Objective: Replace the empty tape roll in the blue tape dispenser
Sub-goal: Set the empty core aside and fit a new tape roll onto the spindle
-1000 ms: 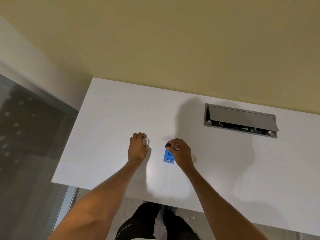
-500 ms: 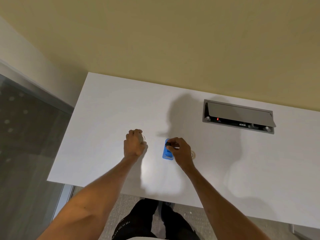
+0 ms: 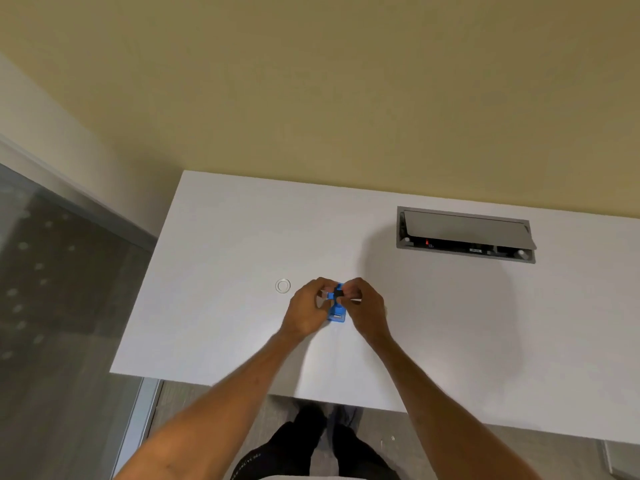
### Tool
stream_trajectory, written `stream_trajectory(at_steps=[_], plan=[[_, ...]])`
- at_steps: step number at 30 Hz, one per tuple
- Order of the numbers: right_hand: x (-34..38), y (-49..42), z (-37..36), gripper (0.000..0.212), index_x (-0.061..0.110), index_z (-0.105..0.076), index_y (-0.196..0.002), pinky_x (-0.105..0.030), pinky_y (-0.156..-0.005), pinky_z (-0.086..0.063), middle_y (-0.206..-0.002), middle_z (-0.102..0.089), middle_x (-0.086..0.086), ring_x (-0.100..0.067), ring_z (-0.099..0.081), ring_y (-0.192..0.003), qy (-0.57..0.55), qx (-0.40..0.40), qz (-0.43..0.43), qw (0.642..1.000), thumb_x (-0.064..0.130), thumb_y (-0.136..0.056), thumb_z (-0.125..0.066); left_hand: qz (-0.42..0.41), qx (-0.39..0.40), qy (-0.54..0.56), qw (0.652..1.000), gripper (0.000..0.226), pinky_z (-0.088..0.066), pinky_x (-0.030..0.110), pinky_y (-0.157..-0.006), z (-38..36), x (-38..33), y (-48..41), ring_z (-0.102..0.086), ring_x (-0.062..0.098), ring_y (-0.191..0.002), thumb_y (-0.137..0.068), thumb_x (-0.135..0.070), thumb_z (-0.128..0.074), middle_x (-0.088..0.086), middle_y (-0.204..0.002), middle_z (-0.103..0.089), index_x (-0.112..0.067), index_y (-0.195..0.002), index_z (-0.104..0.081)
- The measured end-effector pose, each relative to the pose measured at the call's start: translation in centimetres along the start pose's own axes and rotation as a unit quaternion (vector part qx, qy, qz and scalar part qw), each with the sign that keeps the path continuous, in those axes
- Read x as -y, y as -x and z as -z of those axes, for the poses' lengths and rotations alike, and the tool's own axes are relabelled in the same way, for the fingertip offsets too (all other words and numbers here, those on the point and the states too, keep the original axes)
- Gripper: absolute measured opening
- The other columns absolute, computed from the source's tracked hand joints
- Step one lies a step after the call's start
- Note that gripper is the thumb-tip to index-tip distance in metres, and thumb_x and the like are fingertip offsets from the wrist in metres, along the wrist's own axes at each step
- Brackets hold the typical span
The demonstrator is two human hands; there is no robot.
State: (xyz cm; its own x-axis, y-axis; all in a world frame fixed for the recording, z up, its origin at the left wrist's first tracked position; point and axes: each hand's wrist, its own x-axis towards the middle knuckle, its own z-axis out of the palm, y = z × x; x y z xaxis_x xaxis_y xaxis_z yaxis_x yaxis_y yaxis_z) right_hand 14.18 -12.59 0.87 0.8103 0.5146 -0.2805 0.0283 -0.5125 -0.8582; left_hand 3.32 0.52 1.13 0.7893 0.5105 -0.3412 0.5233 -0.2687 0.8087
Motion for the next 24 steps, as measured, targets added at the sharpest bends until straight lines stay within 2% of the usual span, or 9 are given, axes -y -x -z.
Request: stream_trajectory(at_steps=[3, 5, 8, 13, 17, 21, 24], plan=[[0.0, 0.5, 0.3, 0.013, 0.009, -0.072, -0.089, -0.015, -0.069, -0.053, -0.087, -0.075, -0.004, -0.016, -0.07, -0.076, -0.019, -0.001, 0.007, 1.0, 0.001, -0.081, -0.079, -0.006, -0.013, 0.013, 1.0, 0.025, -0.058, 0.028, -0.09, -0.5, -0.2, 0.7, -0.072, 0.003, -0.098, -0.098, -0.021, -0.057, -0.02, -0.106, -0.077, -0.037, -0.111, -0.071], [-0.3, 0.6, 0.4, 0.012, 0.012, -0.073, -0.092, -0.02, -0.07, -0.058, -0.089, -0.077, 0.0, -0.014, -0.073, -0.077, -0.013, 0.007, 0.013, 1.0, 0.006, -0.083, -0.079, -0.007, -0.019, 0.016, 1.0, 0.023, -0.059, 0.029, -0.089, -0.6, -0.3, 1.1, -0.074, 0.005, -0.096, -0.106, -0.022, -0.056, -0.018, -0.102, -0.078, -0.039, -0.109, -0.071], [-0.6, 1.0, 0.7, 0.009, 0.015, -0.073, -0.096, -0.027, -0.074, -0.062, -0.09, -0.078, 0.003, -0.013, -0.074, -0.079, -0.013, 0.007, 0.026, 1.0, 0.012, -0.088, -0.077, 0.004, -0.004, 0.017, 1.0, 0.024, -0.06, 0.033, -0.089, -0.3, -0.8, 1.4, -0.075, 0.009, -0.095, -0.104, -0.019, -0.056, -0.013, -0.098, -0.08, -0.037, -0.108, -0.072], [-1.1, 1.3, 1.0, 0.011, 0.009, -0.073, -0.098, -0.034, -0.078, -0.065, -0.091, -0.079, -0.003, -0.017, -0.076, -0.081, -0.031, 0.004, 0.032, 0.999, 0.008, -0.088, -0.078, 0.014, 0.019, -0.004, 1.0, 0.023, -0.061, 0.042, -0.088, 0.0, -0.7, 1.2, -0.075, 0.019, -0.091, -0.102, -0.014, -0.055, -0.008, -0.095, -0.08, -0.029, -0.104, -0.072], [-1.4, 1.7, 1.5, 0.017, 0.007, -0.074, -0.101, -0.033, -0.079, -0.065, -0.093, -0.079, -0.006, -0.02, -0.076, -0.083, -0.024, 0.011, 0.045, 0.999, 0.005, -0.086, -0.079, 0.019, 0.006, -0.006, 1.0, 0.021, -0.057, 0.034, -0.079, -0.5, -1.1, 1.3, -0.069, 0.014, -0.078, -0.1, -0.013, -0.057, -0.007, -0.088, -0.077, -0.028, -0.097, -0.07], [-2.7, 1.6, 2.4, 0.016, 0.014, -0.074, -0.094, -0.034, -0.078, -0.06, -0.095, -0.077, 0.002, -0.016, -0.073, -0.085, 0.046, -0.017, 0.002, 0.999, 0.008, -0.081, -0.08, 0.024, -0.002, -0.012, 1.0, 0.029, -0.058, 0.033, -0.083, -1.0, -0.7, 1.4, -0.076, 0.014, -0.09, -0.099, -0.017, -0.059, -0.014, -0.095, -0.078, -0.043, -0.088, -0.063], [-4.2, 2.0, 3.6, 0.022, 0.02, -0.072, -0.1, -0.024, -0.073, -0.051, -0.103, -0.07, 0.003, -0.019, -0.069, -0.092, 0.118, -0.042, -0.056, 0.991, 0.005, -0.084, -0.073, 0.028, 0.002, -0.016, 0.999, 0.031, -0.061, 0.037, -0.088, -1.3, -0.4, 1.5, -0.076, 0.013, -0.094, -0.097, -0.021, -0.059, -0.015, -0.101, -0.079, -0.051, -0.087, -0.061]])
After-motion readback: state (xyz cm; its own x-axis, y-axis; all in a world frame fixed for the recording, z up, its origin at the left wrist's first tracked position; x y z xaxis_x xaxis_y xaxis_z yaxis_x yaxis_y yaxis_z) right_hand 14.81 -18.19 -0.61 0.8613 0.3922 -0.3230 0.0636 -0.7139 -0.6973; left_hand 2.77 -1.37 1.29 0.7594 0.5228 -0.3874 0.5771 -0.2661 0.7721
